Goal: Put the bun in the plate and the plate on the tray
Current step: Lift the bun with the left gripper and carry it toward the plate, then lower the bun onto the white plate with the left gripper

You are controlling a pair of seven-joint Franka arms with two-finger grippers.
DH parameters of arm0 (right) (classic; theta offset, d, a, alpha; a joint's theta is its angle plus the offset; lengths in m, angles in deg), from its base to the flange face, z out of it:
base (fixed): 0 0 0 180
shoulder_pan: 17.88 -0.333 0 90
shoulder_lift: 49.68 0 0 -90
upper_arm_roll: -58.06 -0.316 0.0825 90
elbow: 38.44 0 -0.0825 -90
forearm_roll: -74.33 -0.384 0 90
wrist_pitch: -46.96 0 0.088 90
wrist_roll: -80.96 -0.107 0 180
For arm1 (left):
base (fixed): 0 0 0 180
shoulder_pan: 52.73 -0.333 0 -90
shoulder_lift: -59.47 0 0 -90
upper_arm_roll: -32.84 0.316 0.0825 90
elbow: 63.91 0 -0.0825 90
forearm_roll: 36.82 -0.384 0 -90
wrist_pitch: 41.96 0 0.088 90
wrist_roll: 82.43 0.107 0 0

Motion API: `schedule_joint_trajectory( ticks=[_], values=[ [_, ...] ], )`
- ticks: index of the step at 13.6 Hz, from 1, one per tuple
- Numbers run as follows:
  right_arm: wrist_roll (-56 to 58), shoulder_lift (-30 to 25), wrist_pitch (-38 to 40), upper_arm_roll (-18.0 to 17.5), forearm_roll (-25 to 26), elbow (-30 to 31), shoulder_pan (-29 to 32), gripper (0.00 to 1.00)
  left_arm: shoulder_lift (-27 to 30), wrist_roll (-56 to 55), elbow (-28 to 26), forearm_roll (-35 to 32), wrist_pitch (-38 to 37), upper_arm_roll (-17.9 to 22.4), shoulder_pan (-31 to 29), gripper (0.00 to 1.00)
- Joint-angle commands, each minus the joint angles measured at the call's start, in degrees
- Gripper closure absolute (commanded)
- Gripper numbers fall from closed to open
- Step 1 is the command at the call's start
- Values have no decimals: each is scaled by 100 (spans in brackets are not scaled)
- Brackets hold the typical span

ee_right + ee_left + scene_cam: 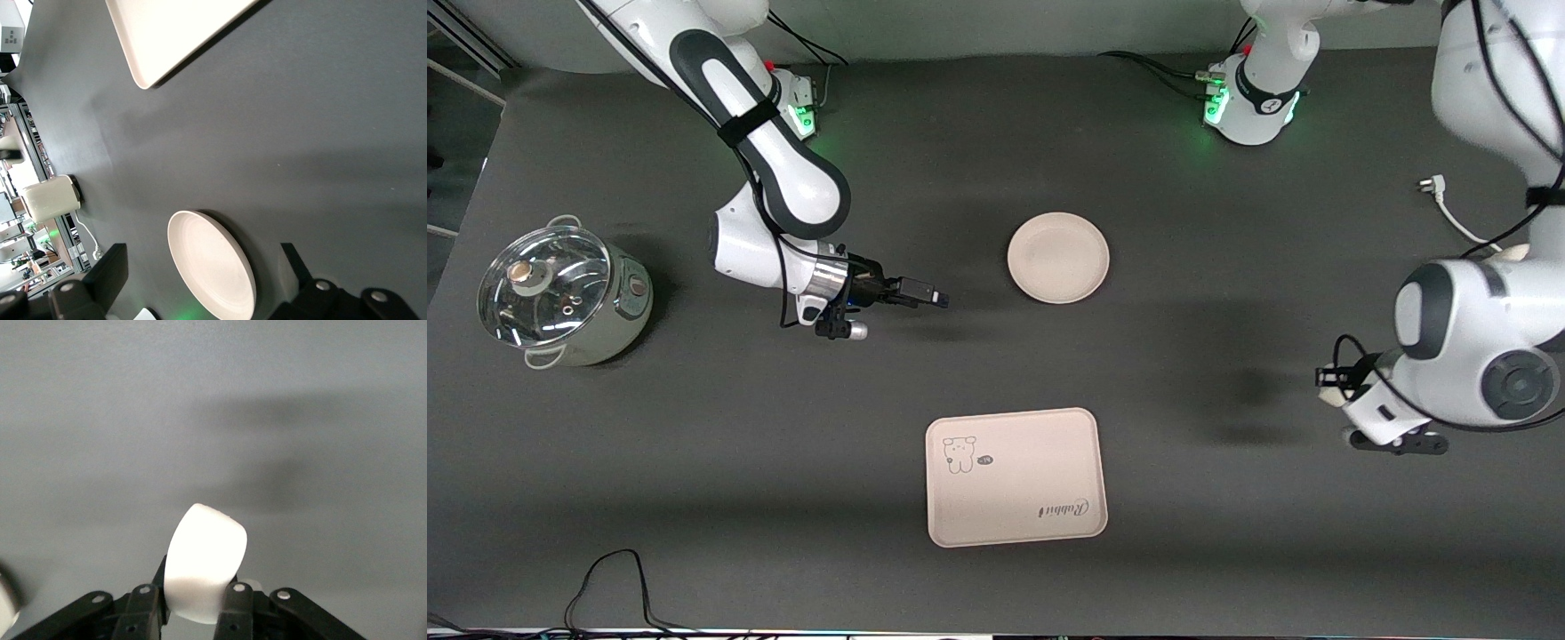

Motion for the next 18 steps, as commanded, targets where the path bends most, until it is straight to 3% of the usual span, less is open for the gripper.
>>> schedule_joint_trajectory(
  ticks=[1,4,7,10,15,18],
  values=[
    [180,-15,-72,25,-180,-94,-180,0,1018,-26,-287,57,-774,43,59,67],
    [276,46,-81,25,-180,-76,-217,0,2081,-113,-620,57,-1426,34,234,67],
    [303,46,-81,25,-180,-50,-269,0,2883,-997,-1340,109,-1384,-45,891,67],
    [286,37,-81,43,-180,-59,-357,0,2657,-2587,-1369,750,-1034,-264,1787,67],
    [295,64,-81,69,-189,-103,-313,0,1612,-4523,-1404,839,302,-590,3089,66],
    [295,64,-89,69,-189,-112,-313,0,1242,-4965,-1990,839,1478,-765,3390,64]
  ],
)
